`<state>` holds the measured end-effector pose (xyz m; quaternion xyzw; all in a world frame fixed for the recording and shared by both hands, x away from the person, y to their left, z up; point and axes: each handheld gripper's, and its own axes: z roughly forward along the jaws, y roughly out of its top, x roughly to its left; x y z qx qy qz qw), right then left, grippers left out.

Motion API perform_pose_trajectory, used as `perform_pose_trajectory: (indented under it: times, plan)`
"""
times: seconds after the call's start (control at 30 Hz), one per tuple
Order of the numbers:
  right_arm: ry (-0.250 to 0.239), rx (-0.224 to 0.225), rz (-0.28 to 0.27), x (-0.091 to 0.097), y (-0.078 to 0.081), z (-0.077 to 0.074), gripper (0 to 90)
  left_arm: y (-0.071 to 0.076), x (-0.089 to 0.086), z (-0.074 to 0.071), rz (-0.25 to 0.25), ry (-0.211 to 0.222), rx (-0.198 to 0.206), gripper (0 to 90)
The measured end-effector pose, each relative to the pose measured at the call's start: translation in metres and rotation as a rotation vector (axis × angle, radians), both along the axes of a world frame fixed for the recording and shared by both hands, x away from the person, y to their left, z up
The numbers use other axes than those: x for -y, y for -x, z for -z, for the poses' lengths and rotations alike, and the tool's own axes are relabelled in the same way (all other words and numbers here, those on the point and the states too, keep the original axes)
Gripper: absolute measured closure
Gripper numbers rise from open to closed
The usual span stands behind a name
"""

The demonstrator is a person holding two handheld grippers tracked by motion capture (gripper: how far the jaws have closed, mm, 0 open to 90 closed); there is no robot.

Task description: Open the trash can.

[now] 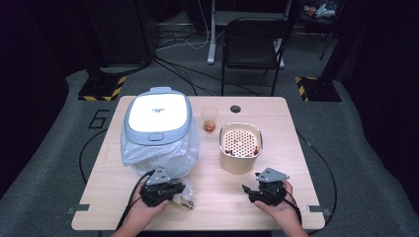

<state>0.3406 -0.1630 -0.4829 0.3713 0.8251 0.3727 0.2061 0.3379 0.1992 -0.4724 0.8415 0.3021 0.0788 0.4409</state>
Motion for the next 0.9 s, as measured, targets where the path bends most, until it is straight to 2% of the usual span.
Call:
perform_pose_trajectory:
  times: [0.03, 0.07, 0.37, 0.4, 0.43, 0.47, 0.5, 0.53, 0.6, 0.63, 0.67, 0.77, 0.83, 0.87, 0.9]
  plan:
    - [-0.01, -0.001, 0.007, 0.0, 0.0, 0.001, 31.7, -0.001, 0.005, 0.001, -0.006, 0.002, 0.013, 85.9]
    - [-0.012, -0.002, 0.006, 0.001, -0.001, 0.001, 31.7, -0.004, 0.01, 0.001, 0.021, -0.005, 0.025, 85.9]
    - [-0.002, -0.031, -0.007, -0.001, -0.005, 0.007, 31.6, -0.012, 0.033, 0.011, 0.024, 0.032, 0.0, 85.6]
    - [-0.002, -0.026, -0.01, -0.001, -0.005, 0.007, 31.6, -0.012, 0.034, 0.012, 0.03, 0.027, -0.005, 85.1]
    - [-0.003, -0.025, -0.011, -0.002, -0.005, 0.007, 31.6, -0.011, 0.034, 0.012, 0.029, 0.024, 0.0, 79.9]
    - [-0.003, -0.025, -0.011, -0.002, -0.005, 0.007, 31.6, -0.011, 0.034, 0.012, 0.023, 0.02, 0.008, 79.9]
    - [-0.001, -0.024, -0.013, -0.002, -0.005, 0.007, 31.4, -0.01, 0.033, 0.011, 0.015, 0.014, 0.016, 75.1]
    - [-0.005, -0.022, -0.011, -0.002, -0.005, 0.007, 31.2, -0.008, 0.031, 0.009, 0.002, 0.03, 0.012, 67.6]
    - [-0.007, -0.026, -0.01, -0.002, -0.004, 0.007, 30.5, -0.006, 0.024, 0.003, -0.002, 0.038, 0.024, 61.0]
    - [-0.007, -0.026, -0.01, -0.002, -0.004, 0.007, 30.5, -0.004, 0.021, 0.001, -0.009, 0.043, 0.03, 61.0]
    - [-0.002, -0.025, -0.02, -0.001, -0.004, 0.006, 30.5, -0.001, 0.015, -0.003, -0.024, 0.051, 0.017, 61.1]
    - [-0.008, -0.018, -0.015, -0.004, -0.002, 0.005, 29.9, 0.006, 0.0, -0.01, -0.047, 0.049, 0.031, 58.1]
    - [0.002, -0.014, -0.03, -0.005, -0.002, 0.005, 29.6, 0.008, -0.012, -0.013, -0.067, 0.051, 0.026, 58.0]
    - [0.002, -0.02, -0.024, -0.006, -0.001, 0.004, 29.5, 0.008, -0.019, -0.013, -0.087, 0.056, -0.001, 58.1]
    - [0.001, -0.013, -0.032, -0.007, 0.0, 0.003, 29.4, 0.008, -0.025, -0.011, -0.102, 0.052, -0.001, 60.5]
